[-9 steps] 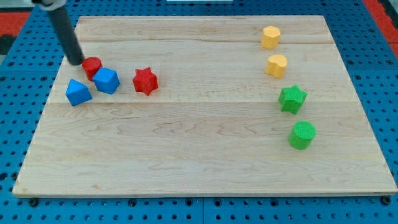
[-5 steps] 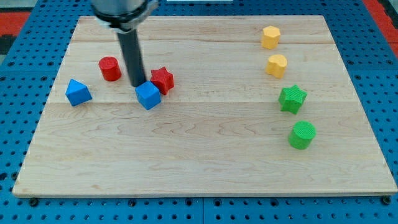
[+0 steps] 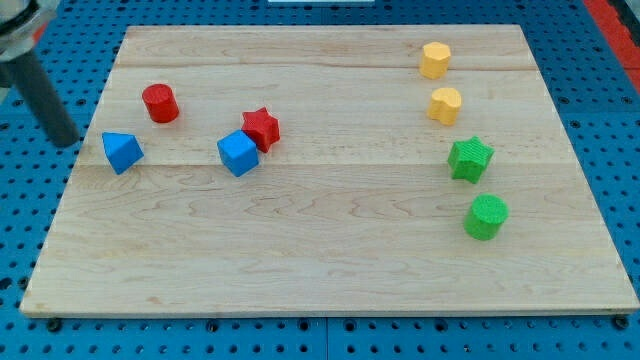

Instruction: Move the red blocks and the blue blocks towards the center of the board

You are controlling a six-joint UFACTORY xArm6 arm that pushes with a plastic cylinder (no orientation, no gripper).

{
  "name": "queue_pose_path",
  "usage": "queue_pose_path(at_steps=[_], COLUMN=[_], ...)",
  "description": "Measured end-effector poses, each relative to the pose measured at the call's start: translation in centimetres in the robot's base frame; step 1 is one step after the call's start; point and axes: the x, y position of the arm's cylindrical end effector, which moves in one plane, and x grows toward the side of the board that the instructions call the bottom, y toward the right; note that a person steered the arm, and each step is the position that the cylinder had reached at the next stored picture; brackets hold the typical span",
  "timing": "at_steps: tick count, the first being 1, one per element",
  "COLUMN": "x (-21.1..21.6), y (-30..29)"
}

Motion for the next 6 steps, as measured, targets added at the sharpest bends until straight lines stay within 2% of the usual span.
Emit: queue_pose_path(at_steps=[1,2,3,4,5,6], x=[0.9,-0.2,-1.3,-1.9,-7.4,-9.2], y=[5.0,13.0,15.2,9.0,6.4,5.5])
